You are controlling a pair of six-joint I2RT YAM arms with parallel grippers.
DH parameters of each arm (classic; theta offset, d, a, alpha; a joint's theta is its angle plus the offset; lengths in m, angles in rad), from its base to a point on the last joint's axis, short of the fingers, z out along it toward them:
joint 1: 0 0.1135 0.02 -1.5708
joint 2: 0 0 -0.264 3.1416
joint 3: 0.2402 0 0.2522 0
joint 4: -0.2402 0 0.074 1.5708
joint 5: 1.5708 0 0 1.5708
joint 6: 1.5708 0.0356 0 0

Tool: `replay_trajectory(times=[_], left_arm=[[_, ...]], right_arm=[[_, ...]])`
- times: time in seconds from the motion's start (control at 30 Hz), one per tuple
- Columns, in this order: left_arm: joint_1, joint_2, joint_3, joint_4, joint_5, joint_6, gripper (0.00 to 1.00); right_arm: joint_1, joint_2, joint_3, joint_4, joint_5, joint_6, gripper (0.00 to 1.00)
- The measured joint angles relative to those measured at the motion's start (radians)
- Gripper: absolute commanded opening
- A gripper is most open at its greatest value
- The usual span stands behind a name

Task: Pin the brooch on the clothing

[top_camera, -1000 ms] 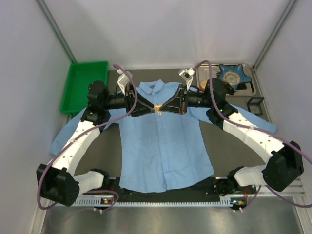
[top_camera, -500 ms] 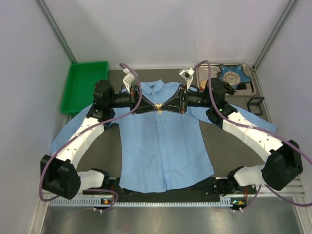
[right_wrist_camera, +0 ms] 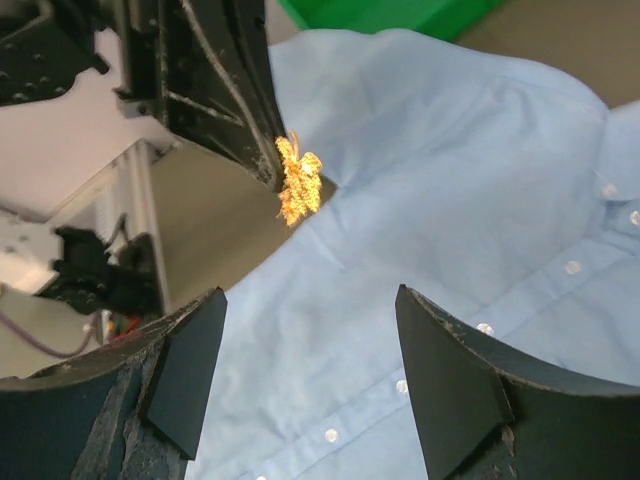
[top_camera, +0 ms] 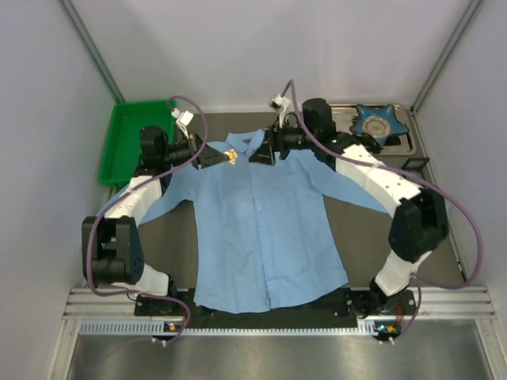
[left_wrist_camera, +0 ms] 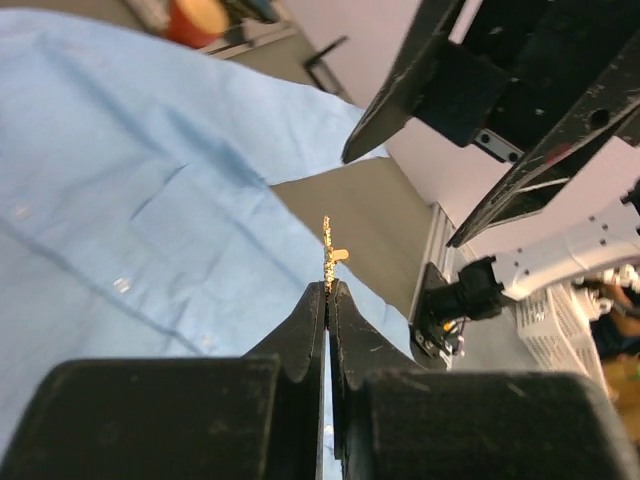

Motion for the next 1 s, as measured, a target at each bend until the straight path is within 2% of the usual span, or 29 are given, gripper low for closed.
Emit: replay_trajectory(times=[0.13,0.17,0.27,0.43,0.67,1.0], left_arm=[[0.094,0.119,0.000,-0.013,-0.005,0.001,0.00],[0.121,0.153,0.001,-0.019,-0.004,0.002,0.00],[0.182,0.223,0.010,-0.047,-0.007,0.008,0.00],[0.243,0.278,0.032,-0.091,-0.026,0.040,0.00],[0.253,0.293,0.034,-0.151,-0.066,0.103,0.00],[0.286,0.310,0.034,-0.209,-0.094,0.155,0.00]], right_arm=[[0.015,0.201,0.197,-0.141,0.068,-0.136,0.67],[0.022,0.247,0.234,-0.165,0.082,-0.188,0.63],[0.051,0.334,0.275,-0.216,0.111,-0.351,0.57],[0.106,0.467,0.351,-0.263,0.127,-0.579,0.55],[0.151,0.672,0.554,-0.268,0.154,-0.688,0.56],[0.190,0.818,0.652,-0.299,0.202,-0.784,0.57]])
